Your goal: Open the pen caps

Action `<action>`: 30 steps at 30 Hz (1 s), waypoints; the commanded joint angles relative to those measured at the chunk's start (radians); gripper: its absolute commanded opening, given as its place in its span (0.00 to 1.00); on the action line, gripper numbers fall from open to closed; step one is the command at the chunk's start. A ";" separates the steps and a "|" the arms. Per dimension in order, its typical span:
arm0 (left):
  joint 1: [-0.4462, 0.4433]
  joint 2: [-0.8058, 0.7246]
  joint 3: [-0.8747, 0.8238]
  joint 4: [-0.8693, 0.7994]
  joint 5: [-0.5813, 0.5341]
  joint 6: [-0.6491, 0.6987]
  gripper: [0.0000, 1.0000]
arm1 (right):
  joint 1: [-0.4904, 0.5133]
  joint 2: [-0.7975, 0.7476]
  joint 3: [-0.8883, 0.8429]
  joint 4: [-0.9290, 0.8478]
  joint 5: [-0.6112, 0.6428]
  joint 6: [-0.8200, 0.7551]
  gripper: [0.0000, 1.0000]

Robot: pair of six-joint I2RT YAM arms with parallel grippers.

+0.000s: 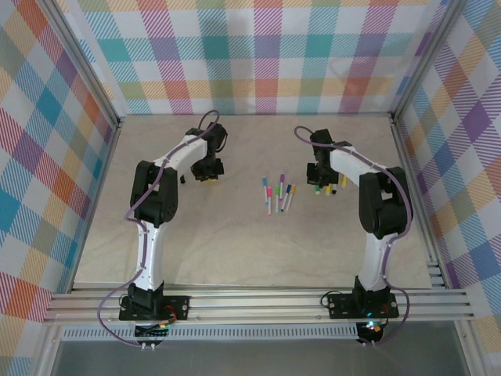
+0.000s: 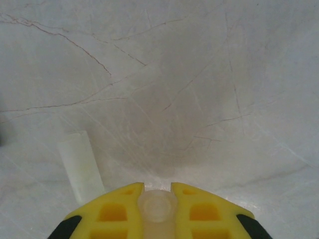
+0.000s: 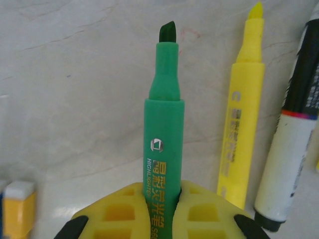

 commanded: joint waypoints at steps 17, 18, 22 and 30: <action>-0.002 -0.124 -0.018 -0.025 -0.045 0.014 0.32 | 0.012 -0.094 0.054 -0.149 0.176 -0.011 0.35; -0.004 -0.135 -0.015 -0.028 -0.045 0.012 0.32 | 0.019 -0.118 0.053 -0.154 0.168 -0.012 0.37; -0.031 -0.204 -0.016 -0.013 -0.029 0.002 0.31 | 0.086 -0.263 -0.043 -0.087 0.087 -0.027 0.51; -0.129 -0.298 -0.122 0.174 0.110 -0.058 0.30 | 0.170 -0.488 -0.363 0.187 -0.288 0.194 0.53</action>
